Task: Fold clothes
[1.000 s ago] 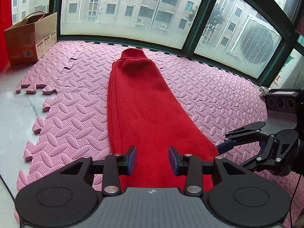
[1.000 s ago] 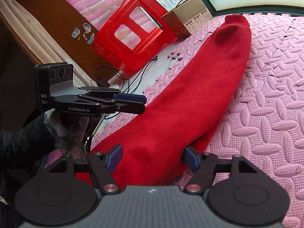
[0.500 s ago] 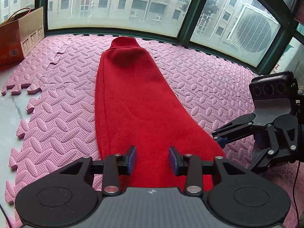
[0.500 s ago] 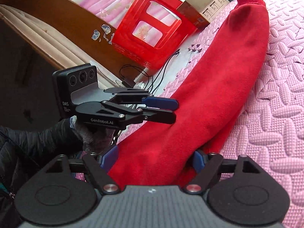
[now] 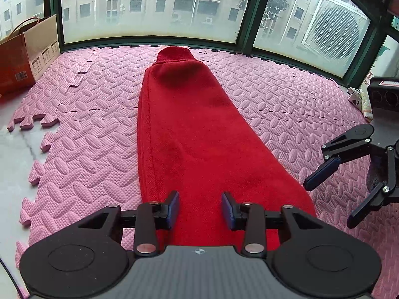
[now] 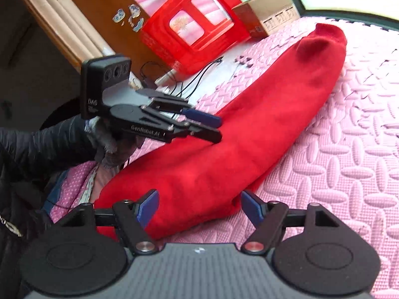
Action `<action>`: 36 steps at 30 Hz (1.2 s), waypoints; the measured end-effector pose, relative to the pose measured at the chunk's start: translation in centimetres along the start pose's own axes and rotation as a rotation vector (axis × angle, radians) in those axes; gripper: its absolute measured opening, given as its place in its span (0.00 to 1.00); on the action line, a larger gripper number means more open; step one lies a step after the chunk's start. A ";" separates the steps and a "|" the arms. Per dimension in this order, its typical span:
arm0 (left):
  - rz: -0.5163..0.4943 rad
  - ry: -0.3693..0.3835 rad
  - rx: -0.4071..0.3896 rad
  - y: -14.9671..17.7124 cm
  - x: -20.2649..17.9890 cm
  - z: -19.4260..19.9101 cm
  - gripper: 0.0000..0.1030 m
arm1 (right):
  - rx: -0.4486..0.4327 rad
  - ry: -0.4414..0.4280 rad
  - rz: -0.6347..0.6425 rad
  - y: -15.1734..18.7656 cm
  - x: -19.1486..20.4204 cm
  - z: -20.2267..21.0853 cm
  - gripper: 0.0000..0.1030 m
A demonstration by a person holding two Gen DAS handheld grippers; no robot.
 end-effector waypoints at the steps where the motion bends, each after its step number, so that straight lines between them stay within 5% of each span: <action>1: 0.002 -0.002 0.001 0.2 0.3 0.1 0.40 | -0.019 0.002 -0.003 -0.3 0.1 0.0 0.66; 5: 0.007 -0.005 -0.013 0.5 0.8 0.6 0.39 | -0.067 0.115 0.027 -1.3 0.8 -1.1 0.60; 12: 0.021 -0.002 -0.038 0.5 1.7 1.6 0.40 | 0.033 0.268 0.018 -1.4 -0.4 -3.1 0.52; 20: 0.053 0.080 -0.074 -0.6 0.6 2.3 0.41 | -0.166 0.433 -0.117 -8.4 -7.1 -1.1 0.52; 28: 0.054 0.097 -0.037 -2.4 0.7 -0.5 0.41 | -0.264 0.492 -0.209 -12.8 -15.2 -1.8 0.52; 36: 0.103 0.080 -0.003 -4.1 2.8 -3.5 0.41 | -0.250 0.461 -0.195 -14.1 -16.9 -3.6 0.50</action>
Point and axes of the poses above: each gripper's, at about its wrist camera, not at the fingertips, and z roughly against the way its jaws point, x to its left, y to its underside, the point moved 7 cm from there along -z, roughly the way its jaws point, and after that the axes turned 12 degrees about -y, right-handed, at the moved point
